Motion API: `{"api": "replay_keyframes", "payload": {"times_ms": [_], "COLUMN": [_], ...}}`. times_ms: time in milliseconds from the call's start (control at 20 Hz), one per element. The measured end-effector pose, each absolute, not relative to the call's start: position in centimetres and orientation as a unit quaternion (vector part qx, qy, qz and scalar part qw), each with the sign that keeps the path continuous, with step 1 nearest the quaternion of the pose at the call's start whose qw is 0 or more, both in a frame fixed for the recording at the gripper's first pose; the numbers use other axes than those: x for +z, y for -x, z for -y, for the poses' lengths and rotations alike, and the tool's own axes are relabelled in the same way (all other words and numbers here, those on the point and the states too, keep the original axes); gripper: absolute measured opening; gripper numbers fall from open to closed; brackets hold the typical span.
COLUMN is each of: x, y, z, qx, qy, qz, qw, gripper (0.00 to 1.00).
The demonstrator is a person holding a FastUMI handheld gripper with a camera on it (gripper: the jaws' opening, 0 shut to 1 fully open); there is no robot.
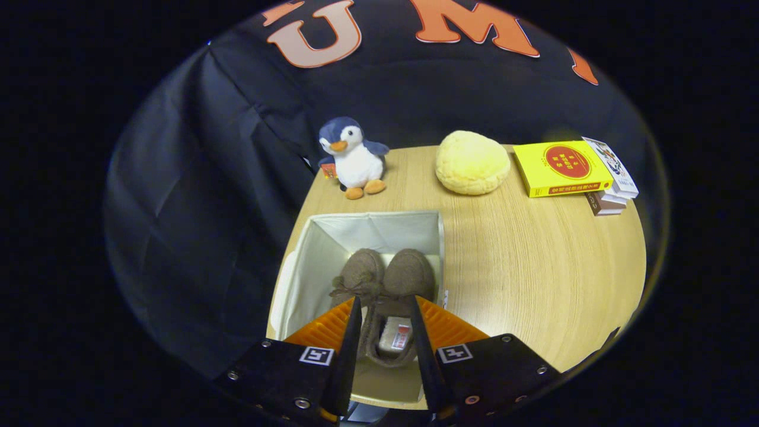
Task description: Open the storage box then place both shoes into the box .Put the left shoe in first, then the right shoe, with the right side of both shoes facing outward in a uniform manner.
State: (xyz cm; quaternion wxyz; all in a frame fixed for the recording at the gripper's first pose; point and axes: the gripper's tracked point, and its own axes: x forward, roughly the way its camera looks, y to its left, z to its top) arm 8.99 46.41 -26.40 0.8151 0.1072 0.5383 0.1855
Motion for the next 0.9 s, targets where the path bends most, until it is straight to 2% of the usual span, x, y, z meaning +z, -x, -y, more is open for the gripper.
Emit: {"api": "replay_keyframes", "payload": {"times_ms": [400, 900], "x": [-17.4, -8.3], "y": [-11.2, -13.6], "z": [-37.8, -22.9], "qx": [0.205, 0.171], "qy": [-0.109, -0.076], "qz": [-0.429, -0.265], "qw": [0.873, 0.946], "gripper": [0.69, 0.77]}}
